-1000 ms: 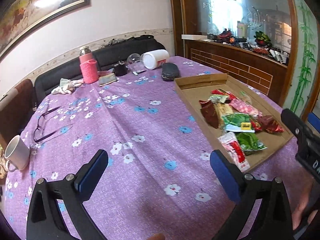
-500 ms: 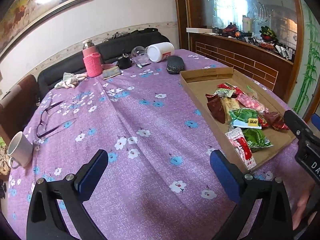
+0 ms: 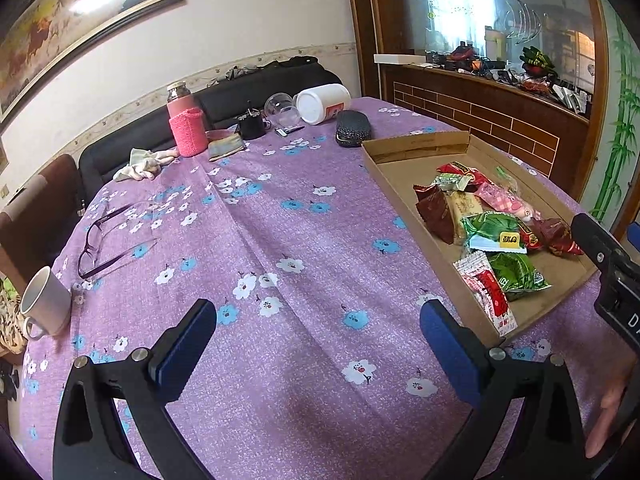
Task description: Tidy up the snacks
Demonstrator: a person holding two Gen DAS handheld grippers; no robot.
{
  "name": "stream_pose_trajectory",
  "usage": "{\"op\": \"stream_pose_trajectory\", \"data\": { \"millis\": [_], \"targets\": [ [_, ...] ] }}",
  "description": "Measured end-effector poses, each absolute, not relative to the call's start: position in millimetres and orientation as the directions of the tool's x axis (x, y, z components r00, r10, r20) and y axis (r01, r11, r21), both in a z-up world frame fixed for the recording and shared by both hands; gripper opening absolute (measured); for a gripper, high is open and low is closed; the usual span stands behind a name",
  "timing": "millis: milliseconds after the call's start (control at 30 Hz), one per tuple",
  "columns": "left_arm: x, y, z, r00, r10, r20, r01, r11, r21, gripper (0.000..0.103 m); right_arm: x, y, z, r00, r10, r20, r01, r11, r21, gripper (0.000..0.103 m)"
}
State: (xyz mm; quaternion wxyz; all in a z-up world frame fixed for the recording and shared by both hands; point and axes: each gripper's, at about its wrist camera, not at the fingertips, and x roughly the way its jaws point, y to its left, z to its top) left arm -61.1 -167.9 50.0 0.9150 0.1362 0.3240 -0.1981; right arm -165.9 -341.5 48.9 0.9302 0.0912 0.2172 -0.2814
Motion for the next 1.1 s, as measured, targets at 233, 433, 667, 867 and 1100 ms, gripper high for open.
{"op": "stream_pose_trajectory", "data": {
  "millis": [233,433,667,867,1100],
  "targets": [
    [-61.1,-168.3,48.7,0.707,-0.275,-0.651,0.454,0.883,0.121,0.102,-165.6,-341.6,48.5,0.748,-0.483,-0.455,0.561,0.826,0.046,0.102],
    [-61.3,-168.3,48.4,0.708,-0.273,-0.651,0.454,0.882,0.124,0.102,-166.0,-341.7,48.2,0.749,-0.483,-0.454,0.563,0.825,0.052,0.102],
    [-61.3,-168.7,48.2,0.707,-0.274,-0.652,0.456,0.881,0.123,0.102,-166.3,-342.0,48.3,0.748,-0.483,-0.456,0.564,0.824,0.051,0.102],
    [-61.4,-168.7,47.4,0.706,-0.275,-0.653,0.458,0.880,0.125,0.102,-166.4,-341.4,48.6,0.748,-0.483,-0.455,0.562,0.826,0.049,0.102],
    [-60.7,-167.4,48.6,0.707,-0.272,-0.653,0.459,0.879,0.131,0.102,-167.3,-344.2,48.3,0.746,-0.479,-0.463,0.566,0.822,0.062,0.102]
  ]
}}
